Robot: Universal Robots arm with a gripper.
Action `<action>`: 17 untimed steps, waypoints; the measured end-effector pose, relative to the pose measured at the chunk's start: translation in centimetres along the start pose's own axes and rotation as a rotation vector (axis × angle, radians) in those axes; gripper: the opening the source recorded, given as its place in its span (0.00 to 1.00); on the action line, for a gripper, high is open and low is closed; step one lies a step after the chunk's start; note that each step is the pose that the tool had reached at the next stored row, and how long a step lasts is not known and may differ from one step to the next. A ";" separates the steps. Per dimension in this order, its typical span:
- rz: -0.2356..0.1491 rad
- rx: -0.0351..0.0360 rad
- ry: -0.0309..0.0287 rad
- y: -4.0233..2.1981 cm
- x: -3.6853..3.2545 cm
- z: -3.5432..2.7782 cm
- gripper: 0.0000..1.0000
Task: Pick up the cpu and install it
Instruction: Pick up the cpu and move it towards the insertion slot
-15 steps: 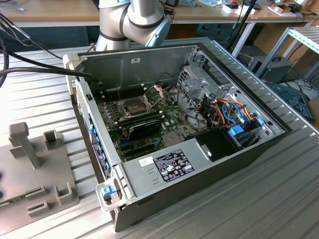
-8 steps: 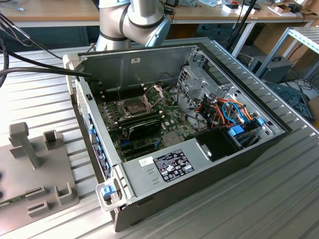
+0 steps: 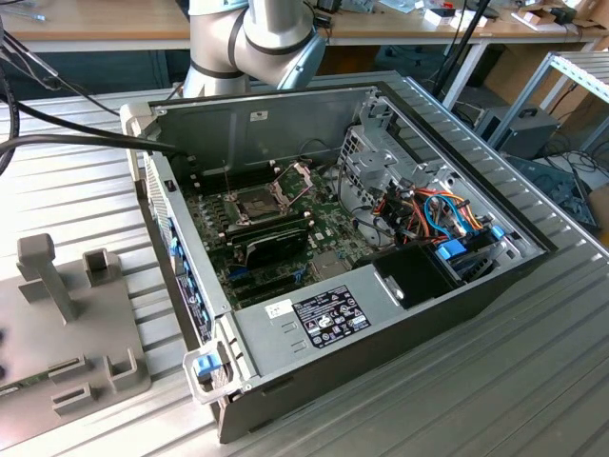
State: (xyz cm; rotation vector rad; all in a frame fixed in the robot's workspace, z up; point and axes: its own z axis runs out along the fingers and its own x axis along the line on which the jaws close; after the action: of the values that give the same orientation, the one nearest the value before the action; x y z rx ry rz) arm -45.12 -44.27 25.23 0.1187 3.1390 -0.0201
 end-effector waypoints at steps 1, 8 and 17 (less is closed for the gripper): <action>0.000 0.0000 0.0000 0.00 0.00 0.00 0.60; 0.000 -0.0001 0.0000 0.06 0.00 0.00 0.60; 0.000 0.0000 0.0000 0.12 0.01 0.07 0.60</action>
State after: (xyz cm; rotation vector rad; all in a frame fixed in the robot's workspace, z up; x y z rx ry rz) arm -45.12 -44.15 25.16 0.1186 3.1390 -0.0202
